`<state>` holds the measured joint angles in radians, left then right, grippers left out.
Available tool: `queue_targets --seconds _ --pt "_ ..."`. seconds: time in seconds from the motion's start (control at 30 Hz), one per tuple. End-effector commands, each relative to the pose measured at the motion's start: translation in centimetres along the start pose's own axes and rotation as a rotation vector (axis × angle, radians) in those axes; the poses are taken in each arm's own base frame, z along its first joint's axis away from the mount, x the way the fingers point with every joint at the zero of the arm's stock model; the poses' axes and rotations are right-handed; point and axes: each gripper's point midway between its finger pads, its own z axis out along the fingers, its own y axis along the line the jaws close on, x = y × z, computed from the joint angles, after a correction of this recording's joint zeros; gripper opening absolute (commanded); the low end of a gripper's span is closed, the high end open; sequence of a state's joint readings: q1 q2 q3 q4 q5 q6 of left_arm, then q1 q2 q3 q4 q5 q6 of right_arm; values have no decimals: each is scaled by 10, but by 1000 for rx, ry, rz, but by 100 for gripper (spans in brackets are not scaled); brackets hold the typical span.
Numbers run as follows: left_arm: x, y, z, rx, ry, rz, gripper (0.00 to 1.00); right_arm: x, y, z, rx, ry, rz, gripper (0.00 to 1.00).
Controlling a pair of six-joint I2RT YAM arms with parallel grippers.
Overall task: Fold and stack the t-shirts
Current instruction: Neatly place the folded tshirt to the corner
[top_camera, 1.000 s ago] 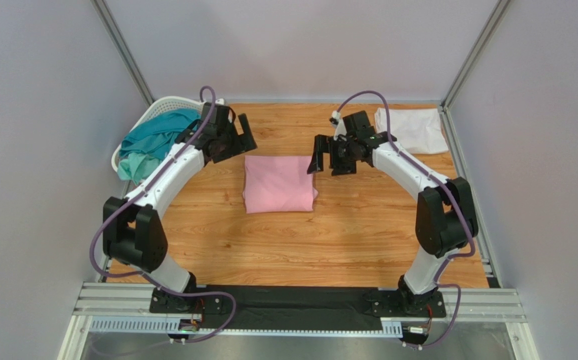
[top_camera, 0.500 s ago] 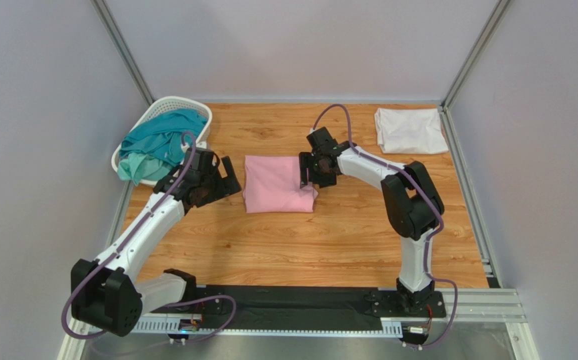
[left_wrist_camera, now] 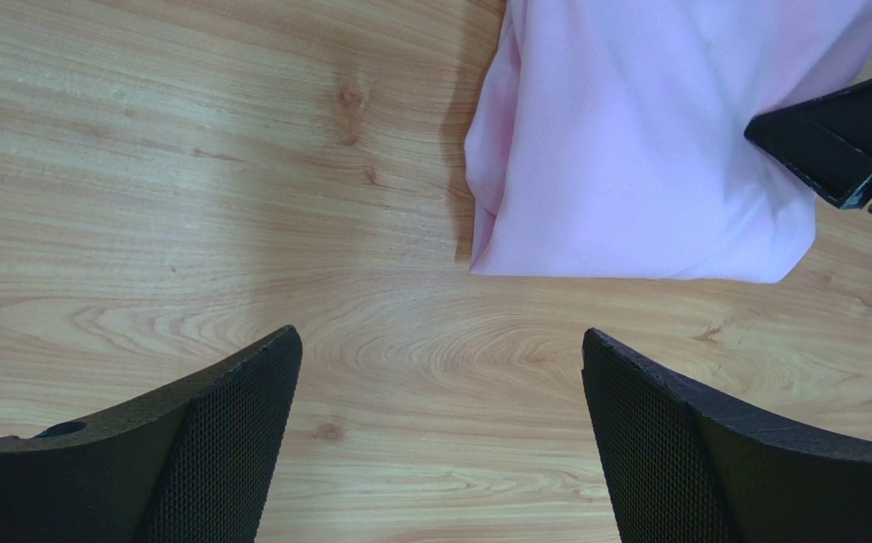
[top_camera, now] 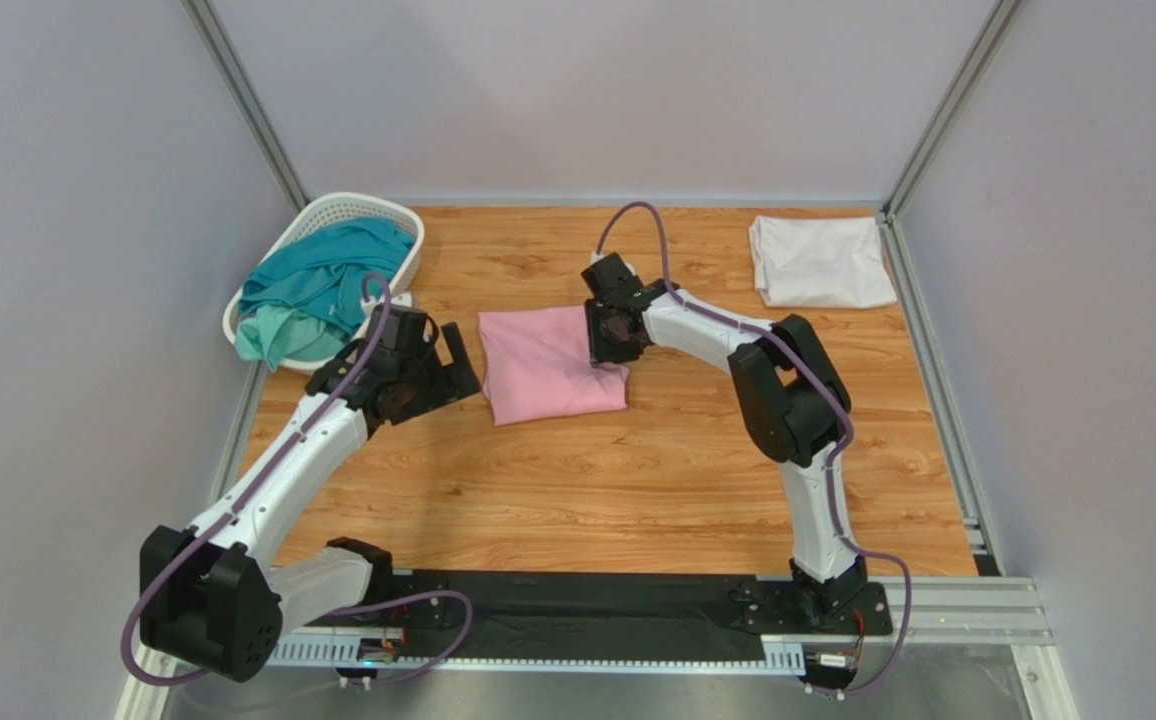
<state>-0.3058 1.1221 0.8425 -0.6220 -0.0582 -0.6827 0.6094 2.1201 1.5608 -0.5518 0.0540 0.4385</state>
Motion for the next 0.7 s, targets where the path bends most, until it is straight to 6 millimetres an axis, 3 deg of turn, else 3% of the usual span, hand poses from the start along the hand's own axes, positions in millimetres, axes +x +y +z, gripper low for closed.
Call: queue_targets --seconds 0.0,0.17,0.27,0.47,0.67 --pt "0 3 -2 -12 -4 -19 100 21 -6 29 105 26 -101 33" --pt "-1 8 -7 -35 -20 -24 100 20 -8 36 144 19 -220 5" --pt "-3 15 -12 -64 -41 -17 100 -3 -18 17 212 -39 -314 0" --pt "-10 28 -23 -117 -93 -20 100 -71 -73 -45 447 -200 -450 0" --pt "-9 35 -25 -147 -103 -23 100 -120 -144 -86 635 -272 -477 0"
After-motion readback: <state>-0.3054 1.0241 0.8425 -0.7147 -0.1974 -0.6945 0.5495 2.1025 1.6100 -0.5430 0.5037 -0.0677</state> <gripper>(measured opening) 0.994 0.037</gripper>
